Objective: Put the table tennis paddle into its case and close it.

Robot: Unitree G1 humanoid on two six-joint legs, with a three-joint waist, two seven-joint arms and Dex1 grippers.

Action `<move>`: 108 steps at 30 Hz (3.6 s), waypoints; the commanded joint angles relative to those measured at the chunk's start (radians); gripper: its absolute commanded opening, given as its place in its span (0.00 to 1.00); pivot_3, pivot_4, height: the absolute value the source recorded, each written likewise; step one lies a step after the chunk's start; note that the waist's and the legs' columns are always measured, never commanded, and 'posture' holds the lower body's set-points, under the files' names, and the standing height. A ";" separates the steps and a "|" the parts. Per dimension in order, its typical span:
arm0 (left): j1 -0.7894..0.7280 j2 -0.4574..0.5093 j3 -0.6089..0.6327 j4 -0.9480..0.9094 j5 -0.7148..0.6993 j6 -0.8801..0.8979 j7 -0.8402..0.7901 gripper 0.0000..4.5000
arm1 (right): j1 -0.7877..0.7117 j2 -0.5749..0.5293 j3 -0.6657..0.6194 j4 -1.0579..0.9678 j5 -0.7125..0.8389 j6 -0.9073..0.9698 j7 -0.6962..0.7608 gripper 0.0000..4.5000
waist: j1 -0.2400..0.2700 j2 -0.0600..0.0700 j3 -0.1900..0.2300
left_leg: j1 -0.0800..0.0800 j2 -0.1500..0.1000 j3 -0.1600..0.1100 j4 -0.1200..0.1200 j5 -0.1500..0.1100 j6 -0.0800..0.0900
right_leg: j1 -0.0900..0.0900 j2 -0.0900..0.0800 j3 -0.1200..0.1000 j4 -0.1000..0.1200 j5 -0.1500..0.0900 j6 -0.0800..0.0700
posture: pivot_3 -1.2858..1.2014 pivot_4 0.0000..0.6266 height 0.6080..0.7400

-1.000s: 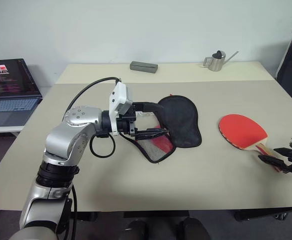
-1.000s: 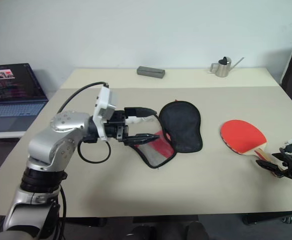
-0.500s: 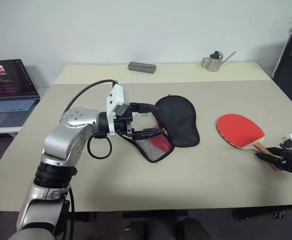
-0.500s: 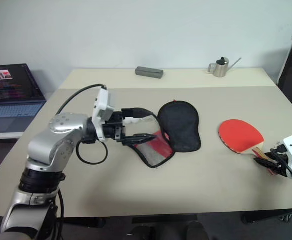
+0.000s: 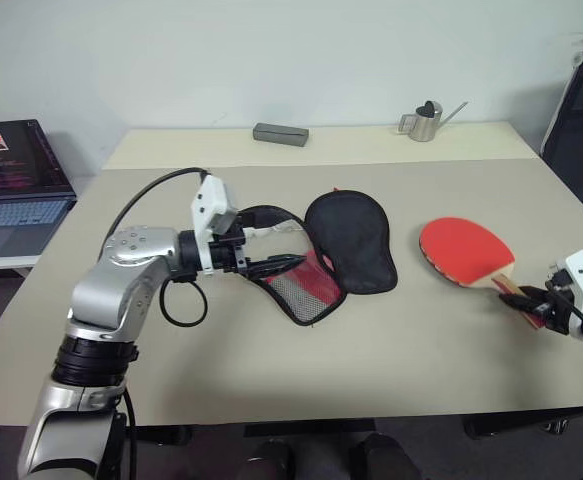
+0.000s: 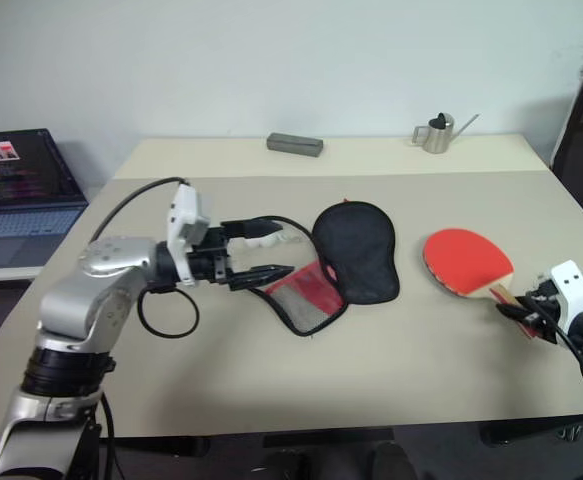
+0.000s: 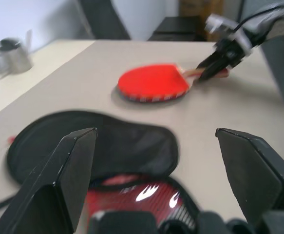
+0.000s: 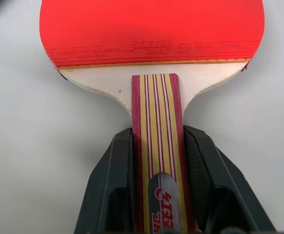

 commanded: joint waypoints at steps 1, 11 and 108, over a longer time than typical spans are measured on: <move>0.004 0.043 0.068 0.013 0.008 -0.037 0.001 0.95 | -0.073 -0.004 -0.097 -0.154 0.094 0.092 -0.059 0.24 | 0.002 0.000 0.000 | 0.000 0.000 0.000 0.000 0.000 0.000 | 0.000 0.000 0.000 0.000 0.000 0.000 | 0.52 0.24 1.00; 0.053 0.115 0.147 0.063 0.007 -0.071 -0.020 0.95 | -0.188 0.184 0.056 -0.501 0.147 0.409 -0.341 0.24 | 0.004 0.000 0.000 | -0.001 0.000 -0.002 -0.001 0.000 0.000 | -0.001 -0.001 0.001 -0.002 0.000 0.000 | 0.52 0.24 1.00; 0.139 0.114 0.206 0.036 -0.010 -0.079 0.061 0.95 | -0.319 0.782 0.243 -0.473 -0.051 0.299 -0.631 1.00 | -0.002 -0.001 0.000 | -0.002 -0.001 0.001 -0.002 0.000 -0.001 | -0.009 0.002 0.005 0.002 0.002 -0.001 | 0.52 0.24 1.00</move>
